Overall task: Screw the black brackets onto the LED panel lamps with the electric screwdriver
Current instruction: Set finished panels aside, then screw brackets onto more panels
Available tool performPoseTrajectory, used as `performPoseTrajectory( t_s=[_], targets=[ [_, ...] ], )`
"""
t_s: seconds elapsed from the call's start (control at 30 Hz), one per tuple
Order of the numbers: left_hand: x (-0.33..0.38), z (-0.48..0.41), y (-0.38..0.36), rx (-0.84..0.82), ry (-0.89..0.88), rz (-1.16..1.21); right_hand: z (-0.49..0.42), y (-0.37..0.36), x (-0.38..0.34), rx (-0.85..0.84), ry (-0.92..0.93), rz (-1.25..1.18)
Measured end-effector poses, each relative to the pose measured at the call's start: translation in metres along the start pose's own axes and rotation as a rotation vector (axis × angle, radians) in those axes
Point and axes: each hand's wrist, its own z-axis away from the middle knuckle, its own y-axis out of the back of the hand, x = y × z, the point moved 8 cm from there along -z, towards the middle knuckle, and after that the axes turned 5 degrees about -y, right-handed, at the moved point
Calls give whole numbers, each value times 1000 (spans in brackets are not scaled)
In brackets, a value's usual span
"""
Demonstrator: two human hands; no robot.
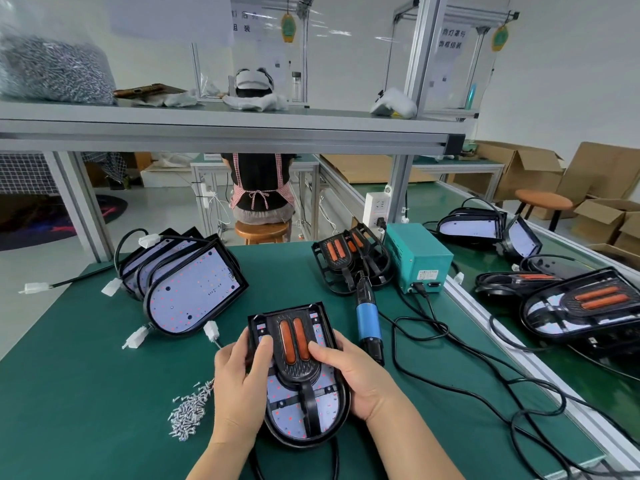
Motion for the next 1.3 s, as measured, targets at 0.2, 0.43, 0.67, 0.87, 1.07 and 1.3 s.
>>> performPoseTrajectory(
  t_s=[0.2,0.43,0.67,0.87,1.07,1.3],
  targets=[
    [-2,5,1,84,-1,18,-6,4,-1,77,-1,-125],
    [-11,0,10,184,25,-93,-7,4,3,85,-8,-127],
    [-6,1,3,94,-15,24,-5,1,3,62,-14,-137],
    [-18,-1,-4,10,30,237,-7,3,6,108,-38,-133],
    [-23,-6,-2,42,65,407,-8,-4,12,85,-74,-101],
    [-21,-6,-5,45,5,390,-7,-9,12,25,-64,-3]
  ],
)
